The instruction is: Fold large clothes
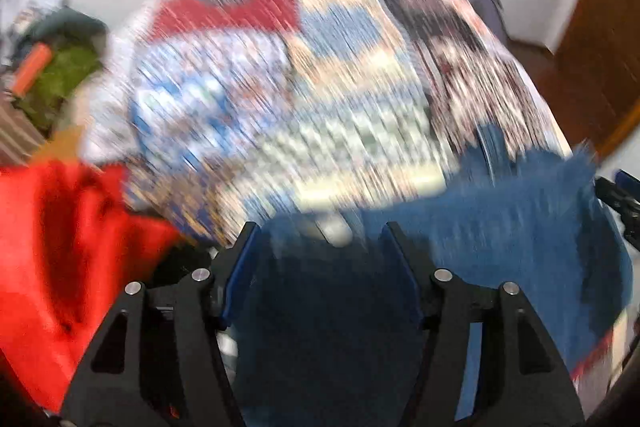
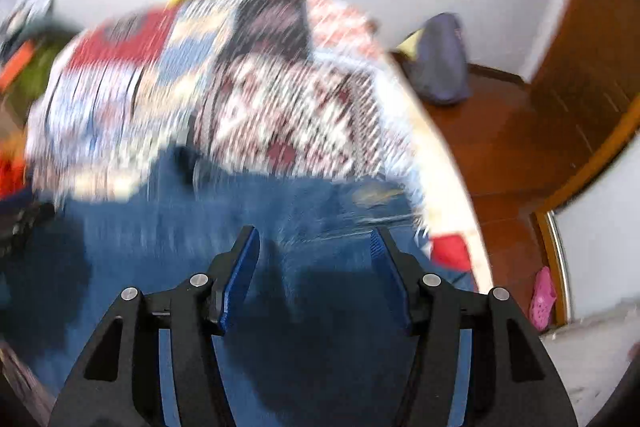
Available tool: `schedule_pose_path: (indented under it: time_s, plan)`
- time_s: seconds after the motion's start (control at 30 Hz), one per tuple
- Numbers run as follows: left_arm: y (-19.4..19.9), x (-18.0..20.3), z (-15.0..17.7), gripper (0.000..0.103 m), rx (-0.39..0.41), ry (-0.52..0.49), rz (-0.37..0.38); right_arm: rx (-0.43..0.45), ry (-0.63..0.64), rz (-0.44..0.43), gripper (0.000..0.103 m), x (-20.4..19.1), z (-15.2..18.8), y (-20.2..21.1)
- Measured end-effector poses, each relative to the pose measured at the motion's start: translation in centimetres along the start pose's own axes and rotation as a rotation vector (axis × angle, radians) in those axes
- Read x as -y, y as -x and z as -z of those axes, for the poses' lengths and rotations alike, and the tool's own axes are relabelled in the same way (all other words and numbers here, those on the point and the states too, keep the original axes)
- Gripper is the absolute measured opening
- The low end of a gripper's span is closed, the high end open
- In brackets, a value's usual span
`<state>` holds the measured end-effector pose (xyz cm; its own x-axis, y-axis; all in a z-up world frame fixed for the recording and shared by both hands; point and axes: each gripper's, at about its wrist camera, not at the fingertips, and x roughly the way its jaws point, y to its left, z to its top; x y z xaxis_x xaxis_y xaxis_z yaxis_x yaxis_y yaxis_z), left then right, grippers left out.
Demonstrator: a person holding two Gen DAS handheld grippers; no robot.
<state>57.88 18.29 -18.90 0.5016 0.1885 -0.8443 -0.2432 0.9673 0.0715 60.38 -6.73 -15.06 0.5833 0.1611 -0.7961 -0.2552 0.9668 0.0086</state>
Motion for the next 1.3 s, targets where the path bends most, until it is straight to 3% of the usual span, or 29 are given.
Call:
schedule_pose_path:
  time_s: [0.07, 0.2, 0.4, 0.6, 0.73, 0.8, 0.83, 0.9, 1.1, 1.3]
  plan:
    - [1.4, -0.1, -0.5, 0.063, 0.043, 0.006, 0.003, 0.011, -0.018, -0.065, 0.054, -0.2, -0.4, 0.8]
    - [3.6, 0.4, 0.5, 0.063, 0.059, -0.032, 0.088, 0.016, 0.059, -0.114, 0.054, -2.6, 1.6, 2.0]
    - [5.5, 2.5, 4.9, 0.063, 0.055, -0.142, 0.109, 0.018, 0.212, -0.153, 0.054, -5.9, 7.0, 3.6]
    - [5.8, 3.9, 9.6, 0.063, 0.022, -0.214, 0.136, -0.024, 0.223, -0.247, 0.054, -7.4, 10.1, 3.5]
    - [4.3, 4.4, 11.7, 0.063, -0.024, -0.229, 0.139, -0.063, 0.261, -0.201, 0.054, -7.9, 11.7, 2.1]
    - [3.0, 4.2, 12.4, 0.063, -0.058, -0.228, 0.124, -0.075, 0.26, -0.158, 0.059, -7.3, 12.0, 1.4]
    - [2.6, 3.9, 12.8, 0.065, -0.056, -0.225, 0.125, -0.07, 0.238, -0.17, 0.065, -6.5, 11.9, 1.4]
    - [2.7, 3.2, 13.2, 0.067, -0.035, -0.207, 0.135, -0.059, 0.186, -0.187, 0.066, -4.9, 12.0, 1.7]
    - [4.2, 1.3, 14.9, 0.067, 0.01, -0.173, 0.112, -0.048, 0.143, -0.024, 0.067, -0.5, 12.6, 2.1]
    - [5.2, -0.2, 15.1, 0.067, 0.024, -0.09, 0.121, -0.042, 0.008, -0.118, 0.067, 4.3, 13.6, 3.4]
